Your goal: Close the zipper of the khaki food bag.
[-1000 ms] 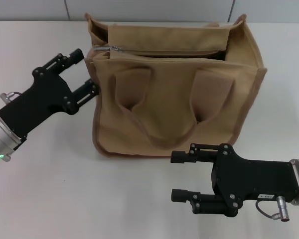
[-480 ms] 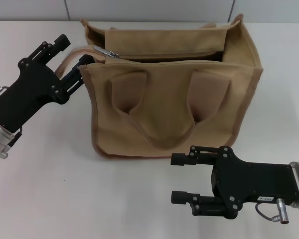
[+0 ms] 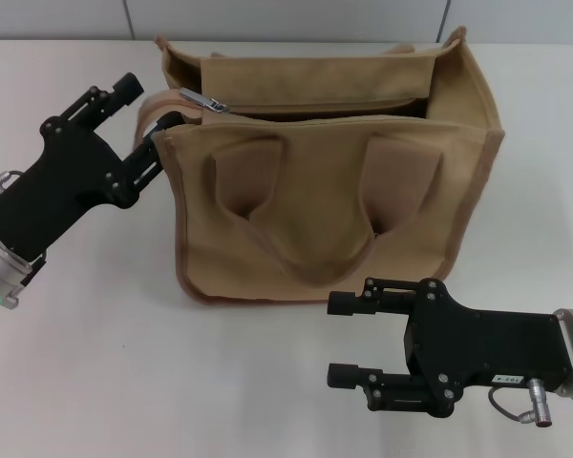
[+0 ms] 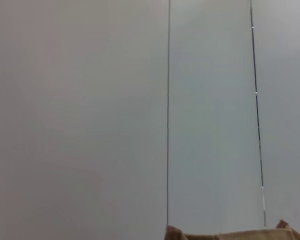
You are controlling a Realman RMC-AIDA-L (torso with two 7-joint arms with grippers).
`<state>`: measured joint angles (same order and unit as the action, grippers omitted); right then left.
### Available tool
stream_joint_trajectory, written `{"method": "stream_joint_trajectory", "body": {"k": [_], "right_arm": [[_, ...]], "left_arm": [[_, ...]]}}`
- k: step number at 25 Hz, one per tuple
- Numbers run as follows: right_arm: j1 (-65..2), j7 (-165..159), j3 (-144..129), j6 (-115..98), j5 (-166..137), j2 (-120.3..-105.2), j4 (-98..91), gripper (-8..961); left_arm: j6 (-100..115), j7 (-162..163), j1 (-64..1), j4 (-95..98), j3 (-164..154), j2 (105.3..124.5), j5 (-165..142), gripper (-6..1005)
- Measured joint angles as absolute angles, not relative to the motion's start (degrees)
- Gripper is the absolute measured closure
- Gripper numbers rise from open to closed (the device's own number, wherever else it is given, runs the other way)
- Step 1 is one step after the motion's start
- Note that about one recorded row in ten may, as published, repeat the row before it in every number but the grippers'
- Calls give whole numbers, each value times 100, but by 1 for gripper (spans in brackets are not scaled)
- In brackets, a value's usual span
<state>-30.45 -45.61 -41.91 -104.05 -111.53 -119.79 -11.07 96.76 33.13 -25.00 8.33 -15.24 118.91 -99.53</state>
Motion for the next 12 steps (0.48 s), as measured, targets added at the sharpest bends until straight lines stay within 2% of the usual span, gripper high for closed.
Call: {"method": "stream_joint_trajectory", "body": {"k": [8, 12], "right_arm": [[-3050, -4556, -4183, -10404, -11063, -11979, -1108, 292], [-3045, -4473, -4183, -10405, -11026, -11979, -1070, 292]], "left_arm": [[9775, 3159, -2494, 735, -1514, 11897, -9939, 409], [9823, 3159, -2492, 735, -1506, 11900, -9939, 689]]}}
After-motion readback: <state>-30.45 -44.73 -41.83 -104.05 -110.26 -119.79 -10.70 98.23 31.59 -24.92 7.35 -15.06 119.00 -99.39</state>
